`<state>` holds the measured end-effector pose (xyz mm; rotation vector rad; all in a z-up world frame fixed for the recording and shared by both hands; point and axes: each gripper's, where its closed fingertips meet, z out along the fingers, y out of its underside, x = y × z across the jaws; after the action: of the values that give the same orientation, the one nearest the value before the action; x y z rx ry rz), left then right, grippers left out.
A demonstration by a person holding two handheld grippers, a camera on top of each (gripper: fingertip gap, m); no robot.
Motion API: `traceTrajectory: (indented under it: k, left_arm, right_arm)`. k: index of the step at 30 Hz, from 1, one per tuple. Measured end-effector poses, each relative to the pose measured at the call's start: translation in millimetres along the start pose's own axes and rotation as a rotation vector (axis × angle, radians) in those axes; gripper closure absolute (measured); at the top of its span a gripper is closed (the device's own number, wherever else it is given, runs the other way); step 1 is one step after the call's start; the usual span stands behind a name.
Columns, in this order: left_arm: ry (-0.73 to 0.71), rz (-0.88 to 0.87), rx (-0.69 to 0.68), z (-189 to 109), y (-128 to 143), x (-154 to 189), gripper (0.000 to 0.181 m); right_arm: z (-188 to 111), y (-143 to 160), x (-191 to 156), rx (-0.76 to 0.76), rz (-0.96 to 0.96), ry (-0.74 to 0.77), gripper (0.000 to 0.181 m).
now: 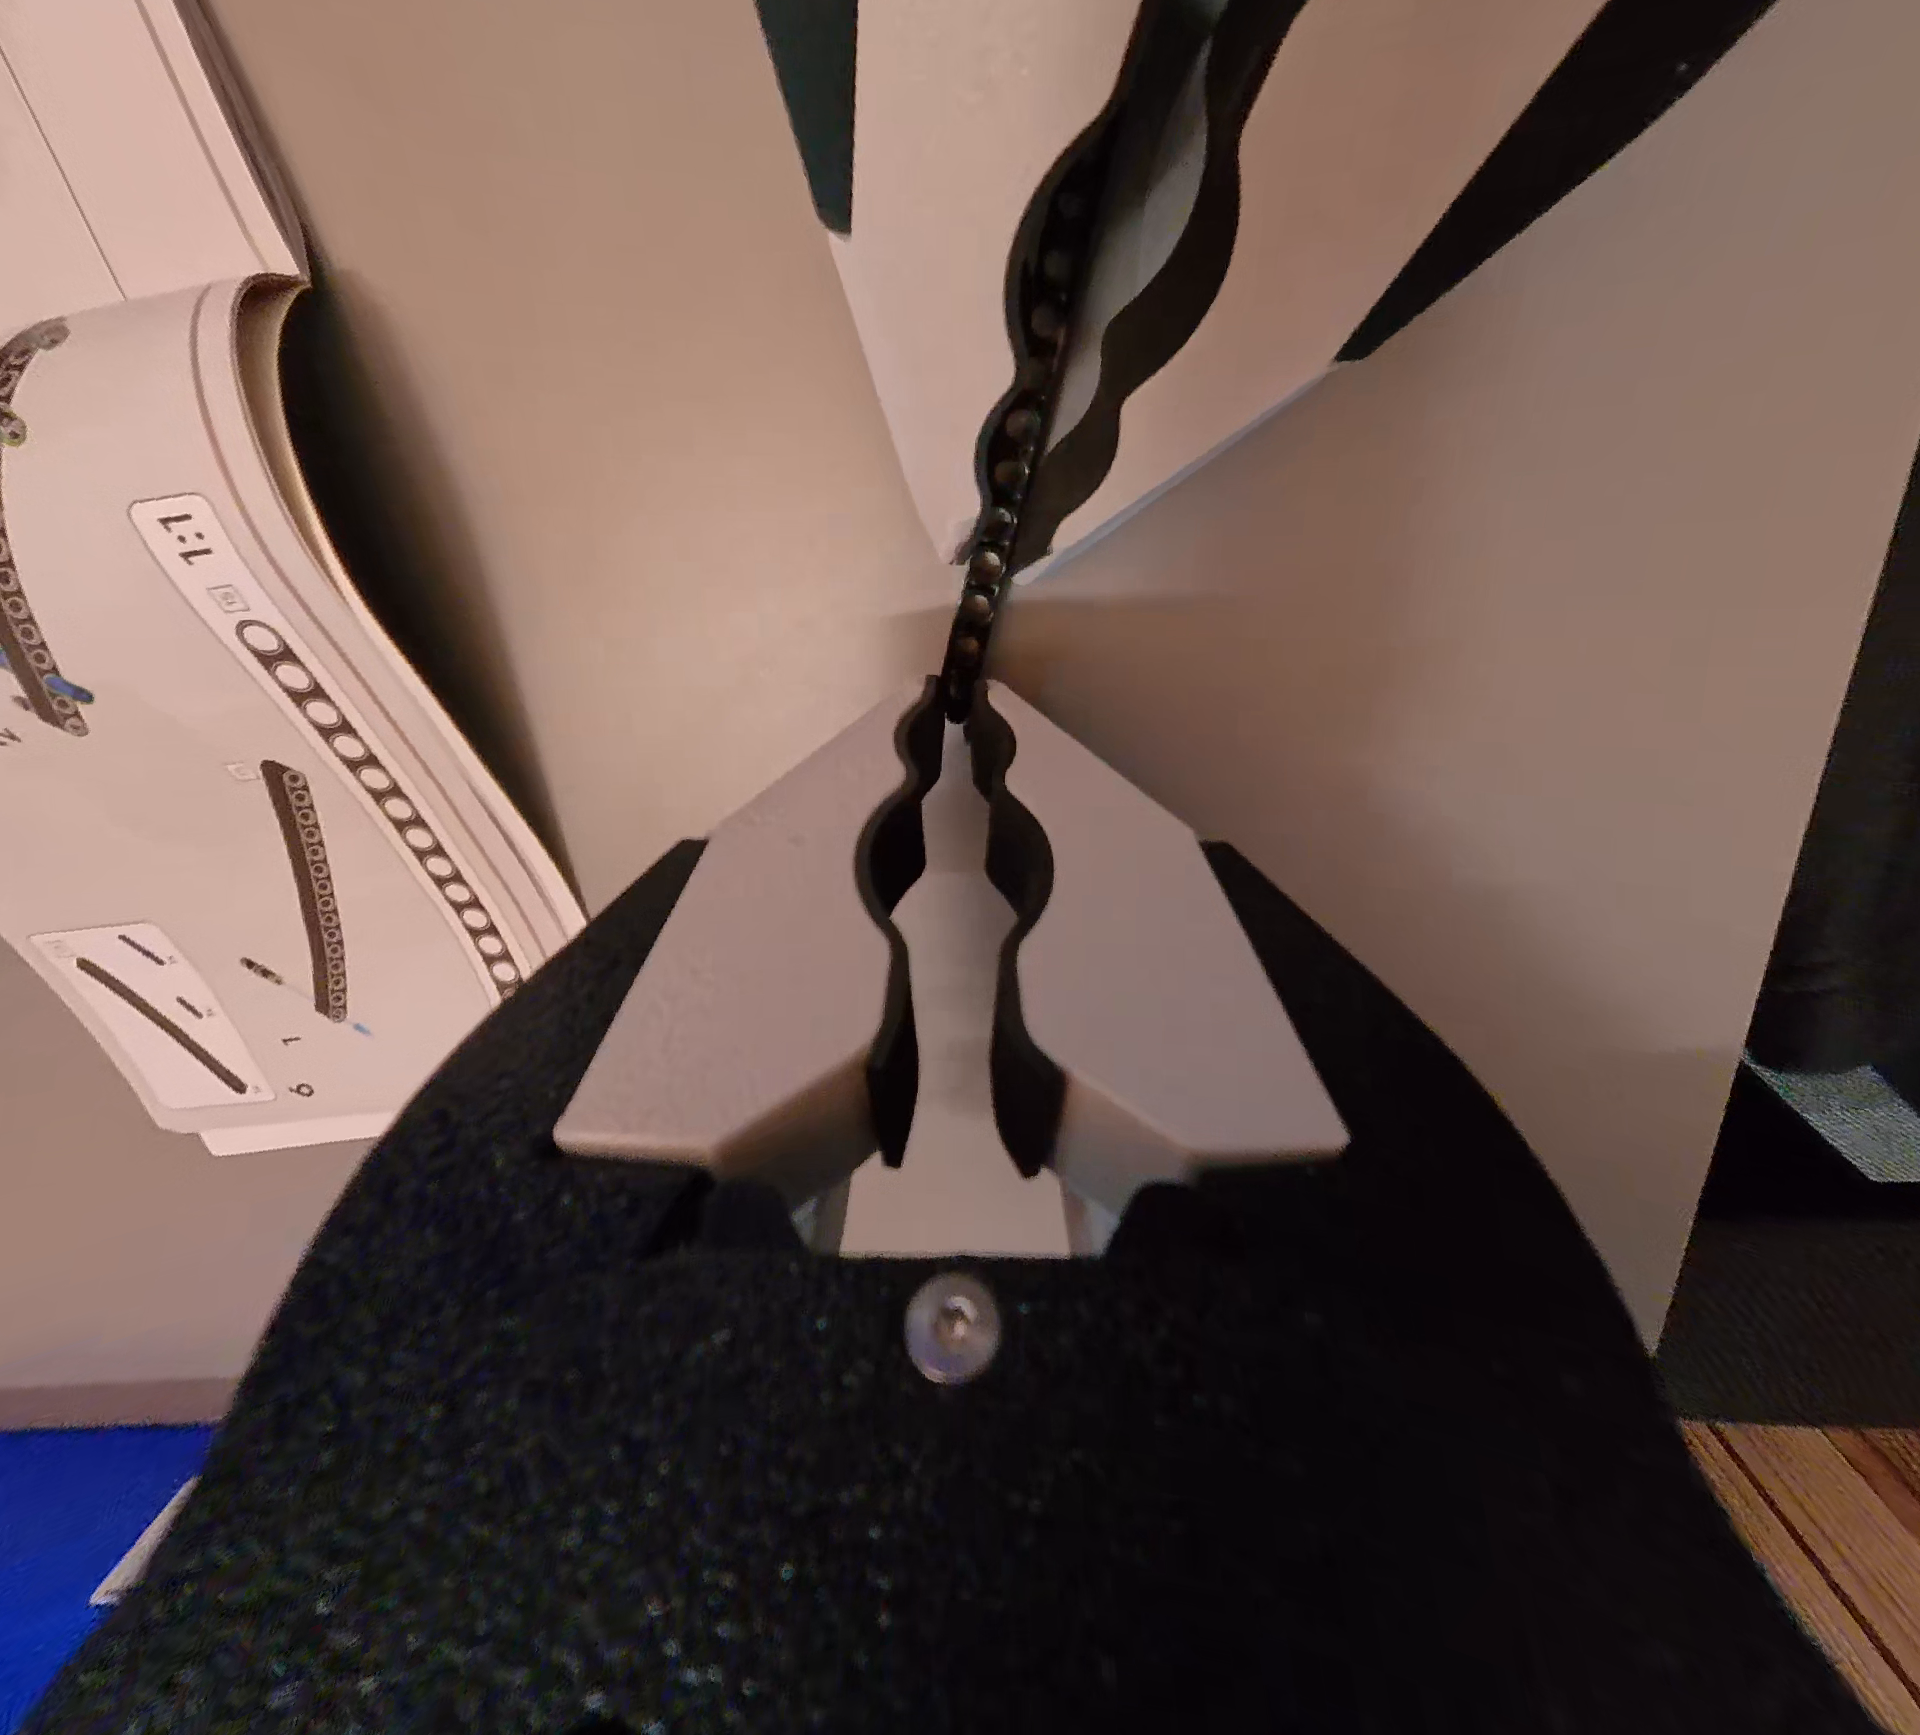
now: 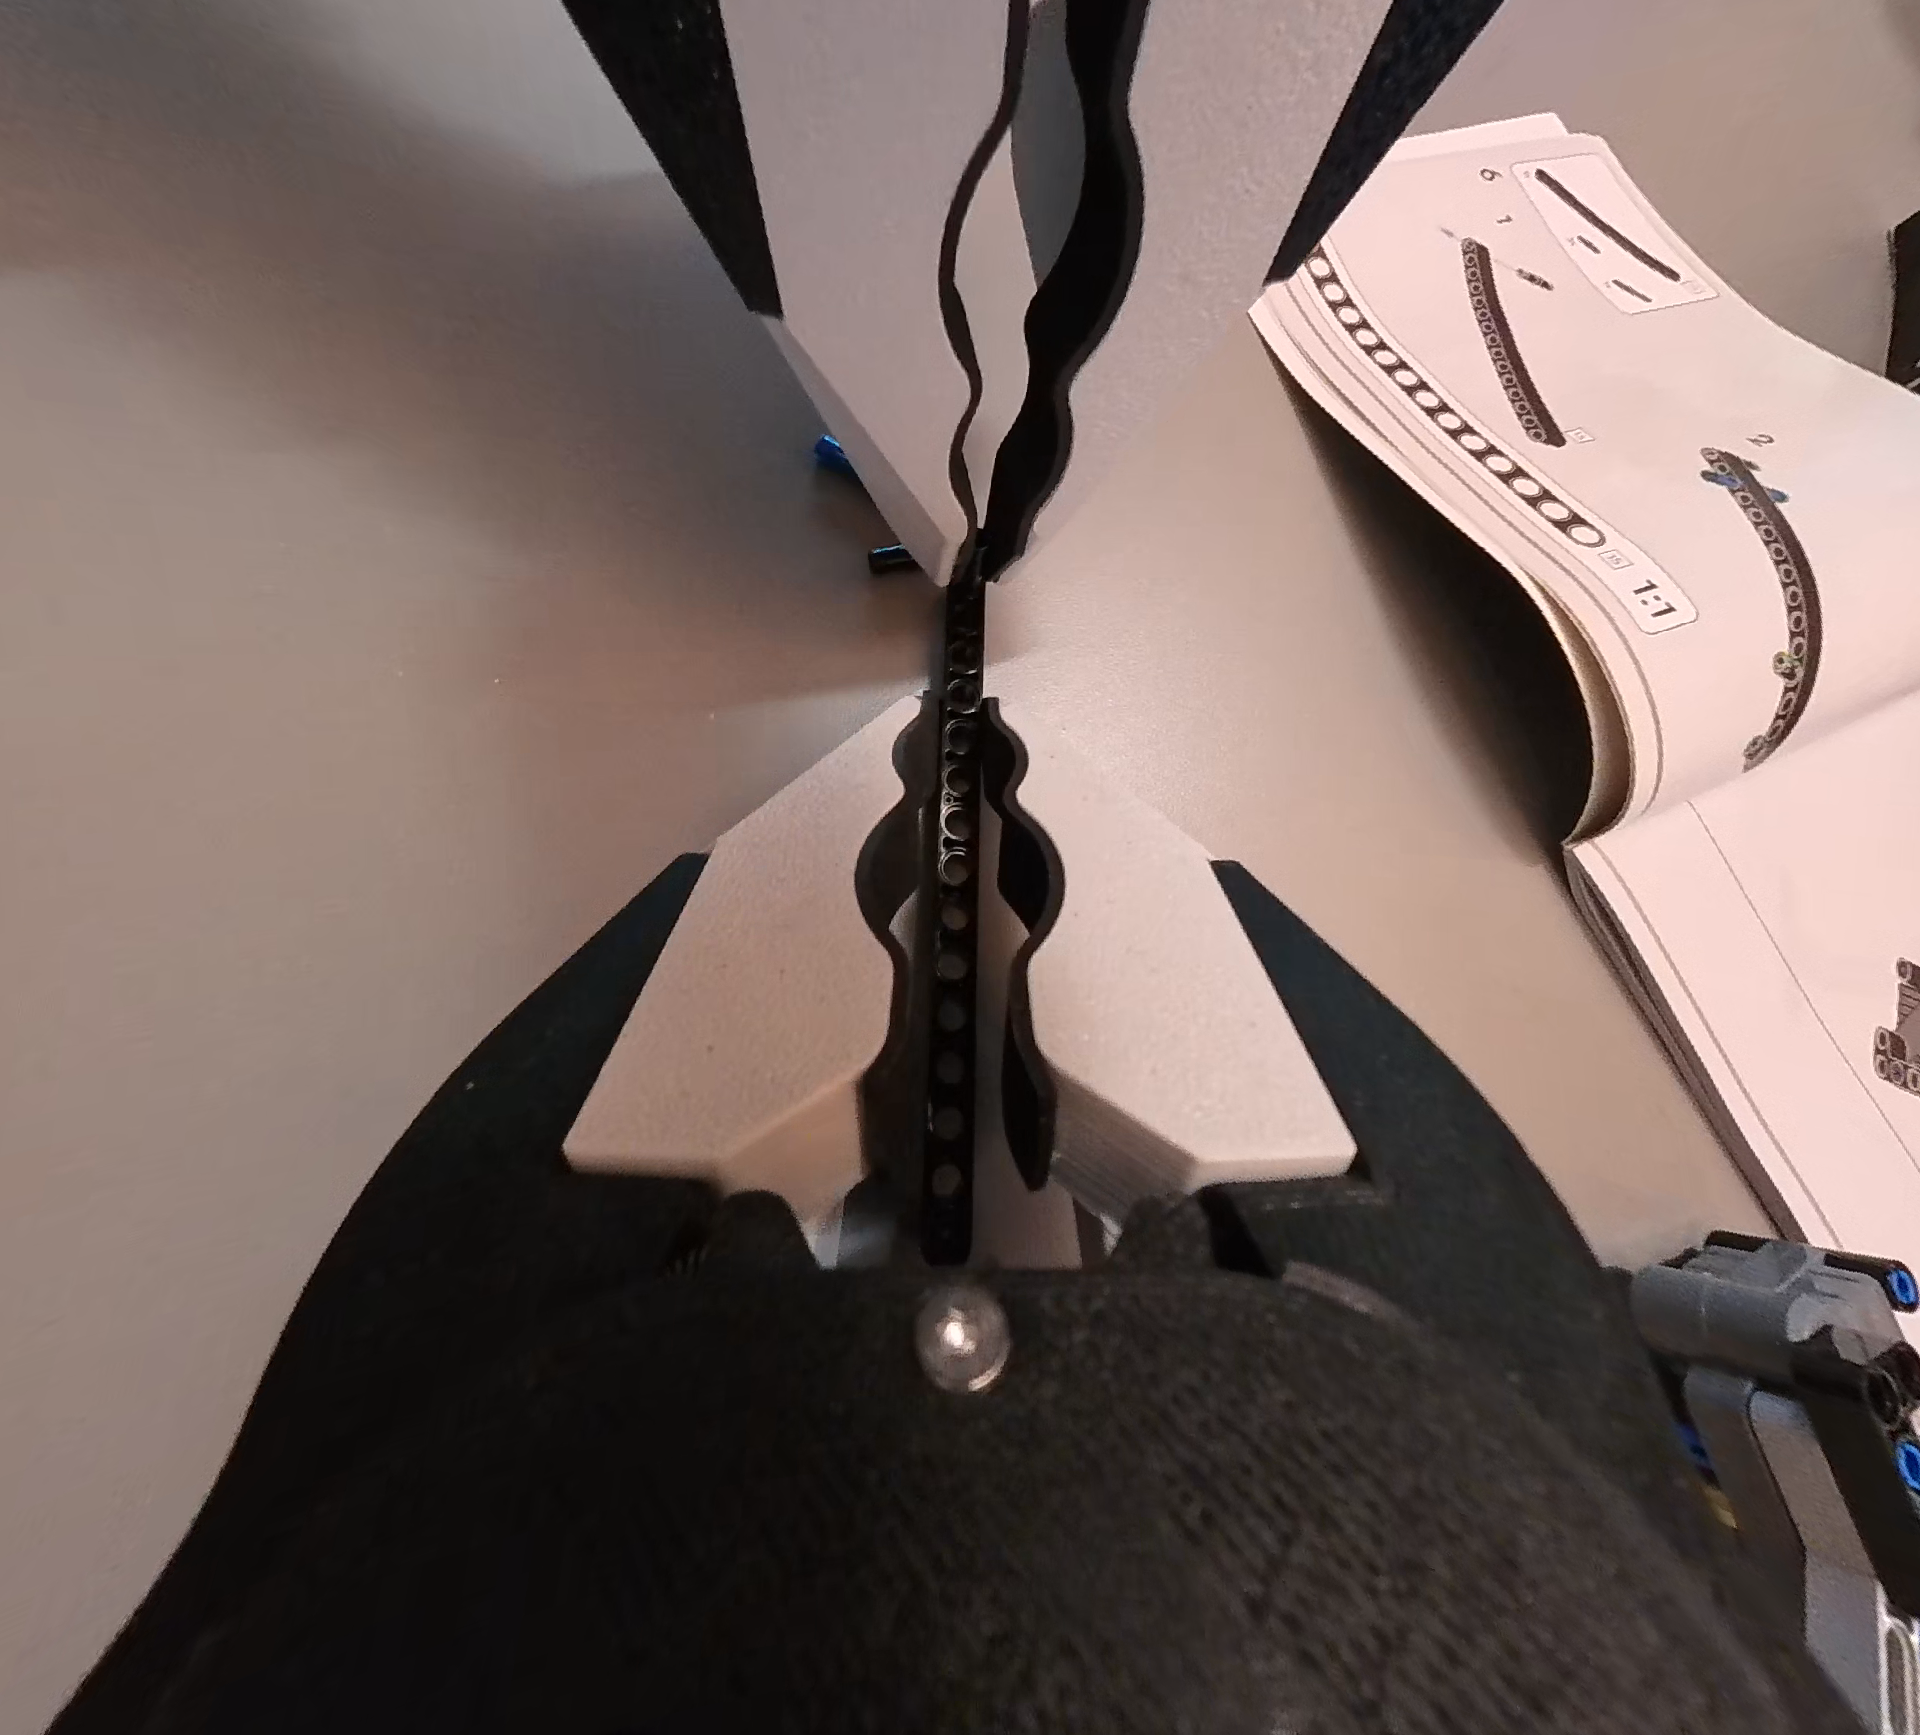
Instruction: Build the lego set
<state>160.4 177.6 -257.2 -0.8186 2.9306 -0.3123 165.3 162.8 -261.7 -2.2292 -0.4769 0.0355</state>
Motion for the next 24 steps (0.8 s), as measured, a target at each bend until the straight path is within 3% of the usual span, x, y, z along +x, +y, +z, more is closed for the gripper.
traceTrajectory:
  k: [12, 24]
  left_arm:
    - [0.002, 0.007, -0.048, 1, -5, -1, 0.179]
    - [0.007, 0.021, -0.139, 2, -5, -1, 0.179]
  right_arm:
    - [-21, 18, 1, -0.026, 0.032, 0.036, 0.176]
    - [-22, 19, 1, -0.004, 0.049, 0.024, 0.176]
